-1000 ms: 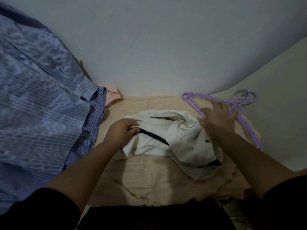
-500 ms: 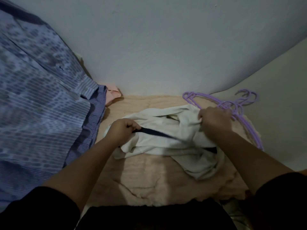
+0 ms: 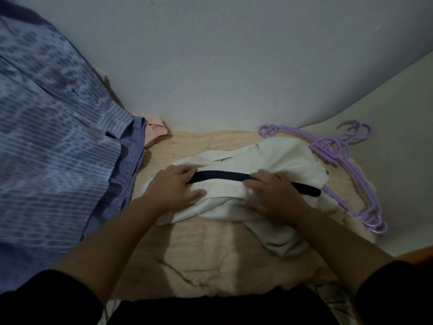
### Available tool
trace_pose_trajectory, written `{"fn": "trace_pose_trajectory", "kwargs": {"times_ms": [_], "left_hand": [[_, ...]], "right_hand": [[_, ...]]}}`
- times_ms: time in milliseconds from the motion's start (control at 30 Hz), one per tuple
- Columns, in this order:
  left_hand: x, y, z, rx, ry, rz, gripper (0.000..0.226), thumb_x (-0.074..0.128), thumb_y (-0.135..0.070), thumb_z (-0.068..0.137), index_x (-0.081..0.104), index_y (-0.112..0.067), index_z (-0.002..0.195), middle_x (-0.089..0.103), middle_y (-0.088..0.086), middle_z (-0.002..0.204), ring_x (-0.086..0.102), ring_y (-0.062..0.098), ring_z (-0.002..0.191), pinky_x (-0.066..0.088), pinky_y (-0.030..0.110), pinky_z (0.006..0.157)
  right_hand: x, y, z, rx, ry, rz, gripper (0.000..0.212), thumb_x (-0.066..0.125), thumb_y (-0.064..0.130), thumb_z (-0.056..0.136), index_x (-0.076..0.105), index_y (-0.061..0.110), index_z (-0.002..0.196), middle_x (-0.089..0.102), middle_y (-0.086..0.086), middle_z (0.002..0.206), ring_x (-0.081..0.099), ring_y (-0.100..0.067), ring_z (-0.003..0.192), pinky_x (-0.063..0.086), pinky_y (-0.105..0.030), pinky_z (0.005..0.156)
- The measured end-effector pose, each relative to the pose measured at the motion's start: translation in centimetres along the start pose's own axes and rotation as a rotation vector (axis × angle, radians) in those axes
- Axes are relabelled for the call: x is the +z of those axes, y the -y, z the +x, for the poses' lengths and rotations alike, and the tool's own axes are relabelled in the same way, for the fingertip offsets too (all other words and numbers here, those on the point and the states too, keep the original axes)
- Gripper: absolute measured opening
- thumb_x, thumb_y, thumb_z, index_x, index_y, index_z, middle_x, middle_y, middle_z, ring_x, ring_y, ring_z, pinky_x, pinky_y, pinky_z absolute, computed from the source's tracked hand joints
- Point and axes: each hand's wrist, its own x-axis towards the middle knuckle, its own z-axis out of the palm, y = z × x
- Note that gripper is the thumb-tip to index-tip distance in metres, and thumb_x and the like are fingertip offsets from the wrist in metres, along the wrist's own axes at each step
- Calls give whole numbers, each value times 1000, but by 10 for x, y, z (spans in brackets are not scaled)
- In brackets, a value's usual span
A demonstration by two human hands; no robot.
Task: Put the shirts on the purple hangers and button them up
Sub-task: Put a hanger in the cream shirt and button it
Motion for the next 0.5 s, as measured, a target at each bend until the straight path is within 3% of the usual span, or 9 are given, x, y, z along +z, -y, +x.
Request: {"fn": "trace_pose_trajectory", "kwargs": {"times_ms": [100,200,333,500], "left_hand": [[-8,5,0,-16,246,22,143,16,-105,35,16,-25,154,18,-5,159,17,19,144,17,41,115],[-9,6,5,29,286,114,148,17,-106,31,10,-24,154,13,-4,160,10,19,145,10,45,115],[-2,-3,8,109,50,98,116,30,-90,55,30,-23,149,27,-5,155,21,16,141,15,41,112],[-5,-7,3,282,-242,-82,66,46,-57,82,56,-15,133,61,4,128,56,22,117,42,35,96]], "right_hand": [[-3,-18,0,76,105,51,63,50,53,75,55,18,128,58,-7,129,51,-28,123,37,-46,100],[-1,-23,-1,67,110,32,75,46,63,74,49,18,134,48,-6,140,40,-27,133,28,-45,107],[7,-12,-1,-3,50,-21,74,45,64,70,55,15,125,56,-8,129,53,-30,120,43,-44,94],[9,-4,-1,-82,-214,159,55,53,29,77,44,17,130,59,-12,120,60,-31,100,47,-39,79]]}}
